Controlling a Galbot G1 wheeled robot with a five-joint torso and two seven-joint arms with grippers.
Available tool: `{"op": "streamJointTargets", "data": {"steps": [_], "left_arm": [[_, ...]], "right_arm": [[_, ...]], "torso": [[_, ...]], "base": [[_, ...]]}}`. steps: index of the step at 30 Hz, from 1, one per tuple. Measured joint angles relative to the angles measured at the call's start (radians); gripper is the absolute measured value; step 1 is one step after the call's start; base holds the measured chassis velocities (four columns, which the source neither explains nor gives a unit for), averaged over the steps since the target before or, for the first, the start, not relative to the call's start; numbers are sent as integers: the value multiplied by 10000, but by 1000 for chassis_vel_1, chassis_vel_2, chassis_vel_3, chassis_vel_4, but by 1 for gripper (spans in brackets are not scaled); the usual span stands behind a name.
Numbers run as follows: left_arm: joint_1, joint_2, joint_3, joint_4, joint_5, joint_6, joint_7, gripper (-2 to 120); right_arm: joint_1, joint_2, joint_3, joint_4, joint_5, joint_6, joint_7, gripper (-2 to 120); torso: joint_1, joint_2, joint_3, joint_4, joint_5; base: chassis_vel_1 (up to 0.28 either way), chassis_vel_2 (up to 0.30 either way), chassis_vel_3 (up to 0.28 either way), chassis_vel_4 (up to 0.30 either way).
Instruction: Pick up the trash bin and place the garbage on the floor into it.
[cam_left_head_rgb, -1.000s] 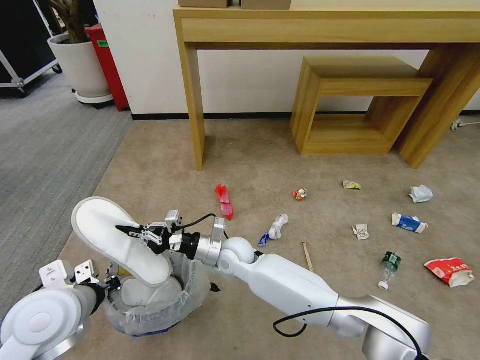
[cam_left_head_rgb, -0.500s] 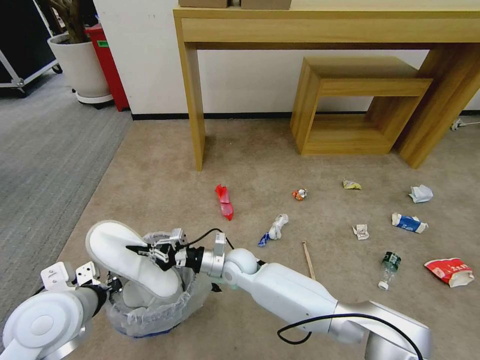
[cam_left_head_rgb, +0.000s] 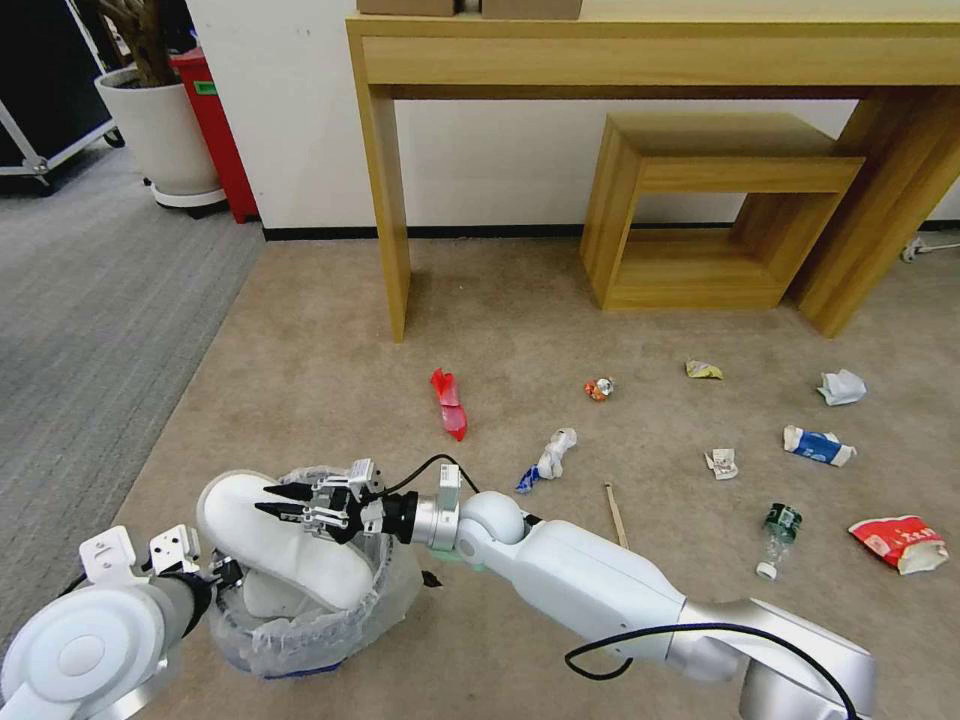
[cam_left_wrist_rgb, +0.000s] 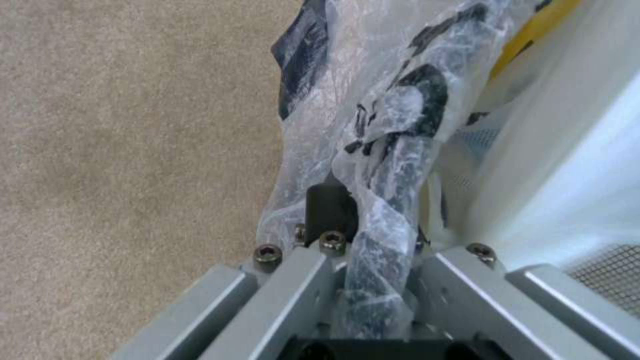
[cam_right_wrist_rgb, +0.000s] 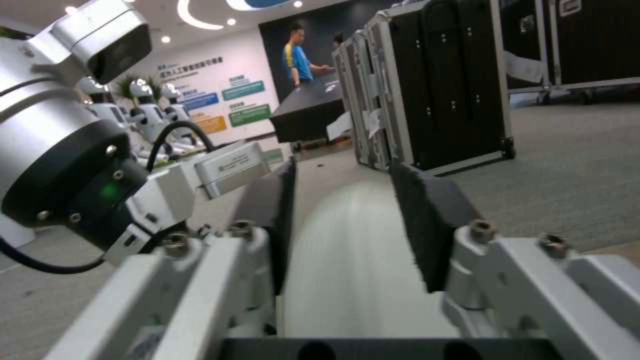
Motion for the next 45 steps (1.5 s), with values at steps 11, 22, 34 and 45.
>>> {"op": "streamJointTargets", "data": {"steps": [11, 22, 34, 45], "left_arm": [[-8, 123, -51, 10, 79, -17, -17, 0], [49, 263, -108, -225, 117, 72, -8, 0], [24, 10, 94, -384, 730, 238, 496, 0], [-138, -195, 578, -357, 1204, 330, 822, 0]], "right_arm": [[578, -607, 1305, 1596, 659, -556, 1732, 87], [-827, -3185, 4254, 3523, -307, -2194, 6216, 100], [-5066, -4662, 8540, 5081, -2095, -2945, 7693, 100], [-8577, -4013, 11200, 6032, -4002, -2613, 8266, 100]], "torso": [[0, 0, 0, 2, 1], [0, 0, 1, -6, 6], [-1, -1, -1, -2, 3], [0, -1, -1, -3, 1]], "base": [[0, 0, 0, 0], [0, 0, 0, 0], [0, 0, 0, 0], [0, 0, 0, 0]]}}
